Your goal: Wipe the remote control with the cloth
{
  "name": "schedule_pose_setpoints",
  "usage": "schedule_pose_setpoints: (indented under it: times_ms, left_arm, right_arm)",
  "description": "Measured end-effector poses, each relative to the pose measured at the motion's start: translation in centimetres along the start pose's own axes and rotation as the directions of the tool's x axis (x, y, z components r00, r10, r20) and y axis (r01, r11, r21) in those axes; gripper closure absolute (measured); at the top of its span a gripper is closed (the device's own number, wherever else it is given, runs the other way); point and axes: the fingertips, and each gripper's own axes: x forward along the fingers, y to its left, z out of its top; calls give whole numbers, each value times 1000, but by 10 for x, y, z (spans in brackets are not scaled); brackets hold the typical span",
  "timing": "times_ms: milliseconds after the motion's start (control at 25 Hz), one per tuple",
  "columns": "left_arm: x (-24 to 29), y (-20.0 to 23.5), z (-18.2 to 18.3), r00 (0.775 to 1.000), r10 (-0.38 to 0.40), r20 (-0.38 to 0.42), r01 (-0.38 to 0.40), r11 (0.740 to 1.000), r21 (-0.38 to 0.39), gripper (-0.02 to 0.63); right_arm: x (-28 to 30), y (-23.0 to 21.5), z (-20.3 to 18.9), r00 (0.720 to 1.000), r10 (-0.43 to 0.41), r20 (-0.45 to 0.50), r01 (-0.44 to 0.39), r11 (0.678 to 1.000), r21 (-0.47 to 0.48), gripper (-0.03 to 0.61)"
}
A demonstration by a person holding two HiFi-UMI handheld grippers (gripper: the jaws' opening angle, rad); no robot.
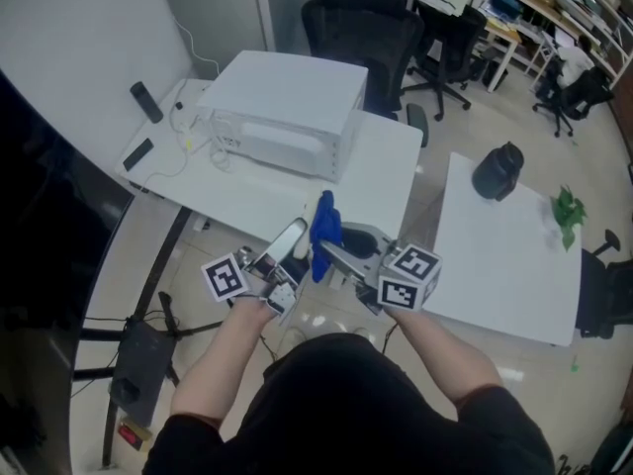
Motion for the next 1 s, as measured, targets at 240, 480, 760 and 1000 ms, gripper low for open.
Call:
schedule_pose_setpoints:
  times_ms: [240,480,760,1000]
  left_arm:
    - [-9,17,-25,987,115,-115,-94,980,176,402]
    - [-30,109,-21,787,614,-59,-366,542,756,402]
    - [-49,238,-52,549,835,-18,-363,258,895,402]
    - [-61,301,-71,456,890,-31,-343,207,916,402]
  right_arm:
    - [-18,-37,17,993,-112,24,113,993,-24,449]
    - [-57,-77,-21,901,-413,-136,390,906,-166,449]
    - [-98,-89,-81,801,-530,-280,475,846,-242,449]
    - [-116,-92,-104,766,-546,-339,504,838,-210,449]
